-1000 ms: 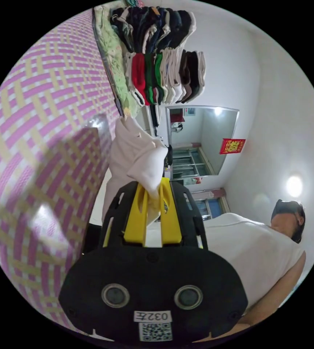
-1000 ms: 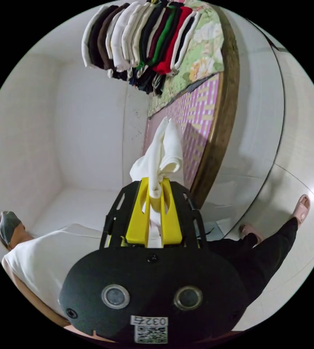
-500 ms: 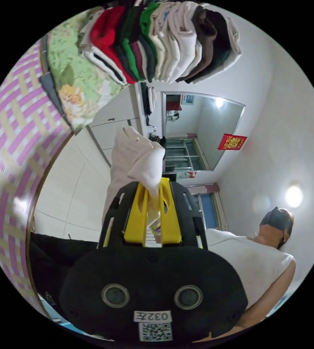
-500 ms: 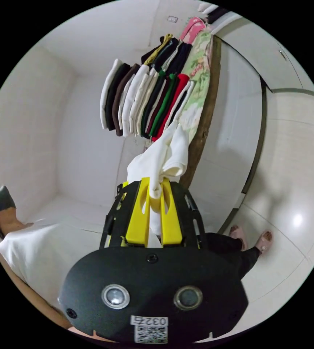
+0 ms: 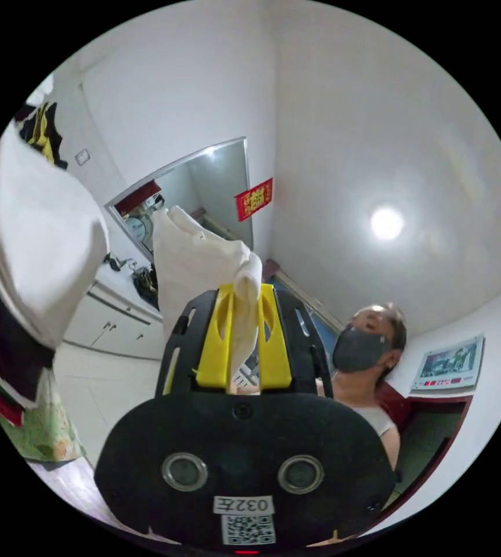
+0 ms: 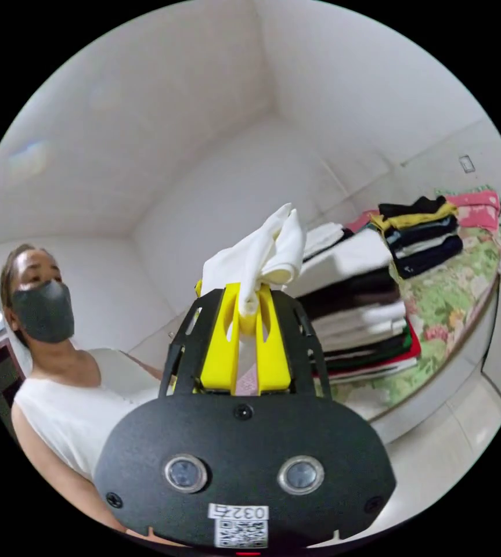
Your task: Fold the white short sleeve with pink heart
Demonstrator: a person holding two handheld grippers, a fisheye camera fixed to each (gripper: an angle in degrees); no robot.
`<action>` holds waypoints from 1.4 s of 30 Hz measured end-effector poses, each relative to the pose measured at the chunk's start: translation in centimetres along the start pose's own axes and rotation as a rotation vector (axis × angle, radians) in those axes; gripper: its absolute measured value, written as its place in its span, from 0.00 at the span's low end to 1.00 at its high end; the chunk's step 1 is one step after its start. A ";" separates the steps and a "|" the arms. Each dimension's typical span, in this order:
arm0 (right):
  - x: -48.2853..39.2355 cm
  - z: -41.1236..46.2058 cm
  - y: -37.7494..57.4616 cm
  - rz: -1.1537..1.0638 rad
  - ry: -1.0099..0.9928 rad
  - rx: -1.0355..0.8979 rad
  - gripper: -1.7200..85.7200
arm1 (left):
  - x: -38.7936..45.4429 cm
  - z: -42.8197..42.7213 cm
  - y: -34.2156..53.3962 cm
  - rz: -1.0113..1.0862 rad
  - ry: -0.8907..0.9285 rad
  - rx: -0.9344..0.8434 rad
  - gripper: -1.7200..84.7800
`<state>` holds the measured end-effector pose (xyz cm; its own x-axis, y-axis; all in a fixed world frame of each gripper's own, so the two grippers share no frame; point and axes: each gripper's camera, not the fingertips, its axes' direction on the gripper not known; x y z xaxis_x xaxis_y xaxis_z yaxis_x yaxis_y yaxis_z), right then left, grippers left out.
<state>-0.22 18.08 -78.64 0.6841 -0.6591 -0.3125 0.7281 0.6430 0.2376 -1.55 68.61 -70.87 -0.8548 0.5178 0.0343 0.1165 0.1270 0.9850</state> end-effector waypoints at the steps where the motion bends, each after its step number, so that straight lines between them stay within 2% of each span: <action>1: -0.1 0.5 -2.6 -0.010 -0.030 0.013 0.07 | 1.2 -1.1 -3.4 -0.008 0.002 0.029 0.04; 6: 2.6 3.6 -10.0 0.065 -0.106 0.055 0.07 | 2.6 -6.7 -13.1 -0.119 -0.096 0.214 0.04; 8: 7.6 6.1 -10.5 0.225 -0.132 0.054 0.07 | 0.1 -10.1 -15.6 -0.224 -0.250 0.277 0.03; 9: 9.1 6.7 -10.2 0.268 -0.123 0.050 0.07 | -0.9 -11.0 -16.0 -0.257 -0.305 0.286 0.03; 11: 14.7 9.1 -8.5 0.421 0.023 -0.024 0.08 | -6.4 -14.7 -16.2 -0.478 -0.493 0.297 0.02; 12: 15.9 9.5 -7.9 0.458 0.053 -0.035 0.08 | -7.7 -15.2 -16.0 -0.531 -0.508 0.292 0.02; 14: 18.3 9.3 -5.7 0.528 -0.094 0.077 0.08 | -9.9 -16.2 -15.3 -0.525 -0.356 0.316 0.02; 20: 16.3 9.5 -8.0 0.480 -0.112 0.069 0.07 | -7.3 -15.8 -17.3 -0.459 -0.233 0.309 0.01; 22: 14.7 9.9 -9.4 0.424 -0.053 0.040 0.07 | -5.9 -15.6 -17.6 -0.431 -0.305 0.311 0.01; 25: 15.7 10.6 -9.5 0.462 0.048 0.028 0.07 | -7.0 -16.0 -17.0 -0.522 -0.574 0.274 0.01; 27: 17.3 11.4 -9.1 0.474 0.110 -0.001 0.08 | -8.7 -15.8 -15.9 -0.538 -0.628 0.250 0.01; 29: 18.7 11.8 -7.8 0.534 -0.027 0.044 0.08 | -8.7 -15.6 -14.4 -0.480 -0.599 0.306 0.01; 34: 17.8 9.7 -5.7 0.535 -0.093 0.196 0.08 | -6.6 -15.2 -11.6 -0.382 -0.532 0.370 0.03; 36: 16.9 8.0 -4.3 0.518 -0.086 0.284 0.07 | -3.4 -15.5 -10.0 -0.252 -0.601 0.453 0.02; 37: 16.2 7.0 -3.4 0.489 -0.062 0.296 0.04 | -0.7 -15.1 -8.6 -0.119 -0.660 0.468 0.02; 38: 15.3 6.4 -2.4 0.444 -0.022 0.271 0.03 | 2.0 -14.3 -6.7 0.017 -0.722 0.453 0.02; 42: 12.3 6.7 1.5 0.318 0.207 0.072 0.01 | 6.8 -9.8 2.1 0.280 -0.990 0.323 0.01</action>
<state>9.63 8.33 -76.01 0.8583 -0.3337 -0.3899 0.4871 0.7689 0.4141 -12.03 64.12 -66.91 -0.0049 0.9991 -0.0429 0.4967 0.0397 0.8670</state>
